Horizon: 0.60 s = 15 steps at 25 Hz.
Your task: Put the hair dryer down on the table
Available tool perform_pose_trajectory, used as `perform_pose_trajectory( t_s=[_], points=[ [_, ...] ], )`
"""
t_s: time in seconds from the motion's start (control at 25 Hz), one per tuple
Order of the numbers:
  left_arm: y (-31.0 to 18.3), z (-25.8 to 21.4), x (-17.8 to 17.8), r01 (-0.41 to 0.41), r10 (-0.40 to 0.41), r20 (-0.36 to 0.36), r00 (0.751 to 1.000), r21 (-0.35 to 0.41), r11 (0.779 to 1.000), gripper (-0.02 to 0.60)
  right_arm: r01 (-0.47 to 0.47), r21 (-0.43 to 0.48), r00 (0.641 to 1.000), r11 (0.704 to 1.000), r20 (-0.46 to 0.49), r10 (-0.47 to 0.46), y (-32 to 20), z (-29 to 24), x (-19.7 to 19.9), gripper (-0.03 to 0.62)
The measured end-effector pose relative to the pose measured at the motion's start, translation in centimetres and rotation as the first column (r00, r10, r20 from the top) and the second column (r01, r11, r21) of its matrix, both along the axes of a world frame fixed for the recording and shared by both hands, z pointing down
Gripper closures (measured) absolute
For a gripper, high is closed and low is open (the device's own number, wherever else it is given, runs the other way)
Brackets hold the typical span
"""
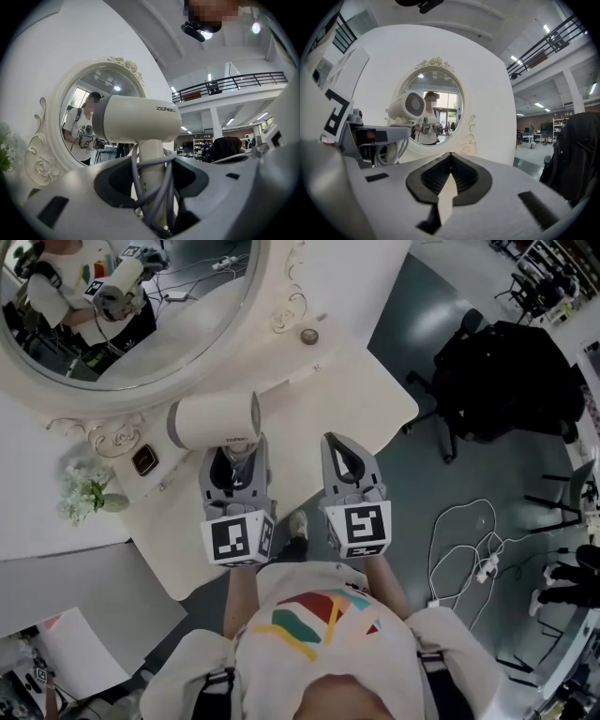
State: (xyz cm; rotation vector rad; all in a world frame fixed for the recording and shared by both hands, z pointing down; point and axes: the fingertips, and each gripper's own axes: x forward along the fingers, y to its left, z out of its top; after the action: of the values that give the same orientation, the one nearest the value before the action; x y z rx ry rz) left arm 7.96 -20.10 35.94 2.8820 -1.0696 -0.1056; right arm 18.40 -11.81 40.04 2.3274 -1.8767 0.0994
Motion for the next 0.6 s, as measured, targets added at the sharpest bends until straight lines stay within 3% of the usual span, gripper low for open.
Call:
perform_pose_trajectory(
  t_s=[0.32,0.6],
  points=[
    [-5.7,0.7,-0.7,0.090,-0.090,-0.017,0.996,-0.012,0.996,0.371,0.077,-0.017,0.997,0.997,-0.025,-0.078,-5.6,-0.3,0.0,0.594],
    [-7.5,1.3,-3.3,0.218,-0.219,-0.009,0.976,-0.026,0.976,0.373,0.193,0.009,0.981,0.981,-0.030,-0.193,-9.0,-1.1,-1.4,0.594]
  ],
)
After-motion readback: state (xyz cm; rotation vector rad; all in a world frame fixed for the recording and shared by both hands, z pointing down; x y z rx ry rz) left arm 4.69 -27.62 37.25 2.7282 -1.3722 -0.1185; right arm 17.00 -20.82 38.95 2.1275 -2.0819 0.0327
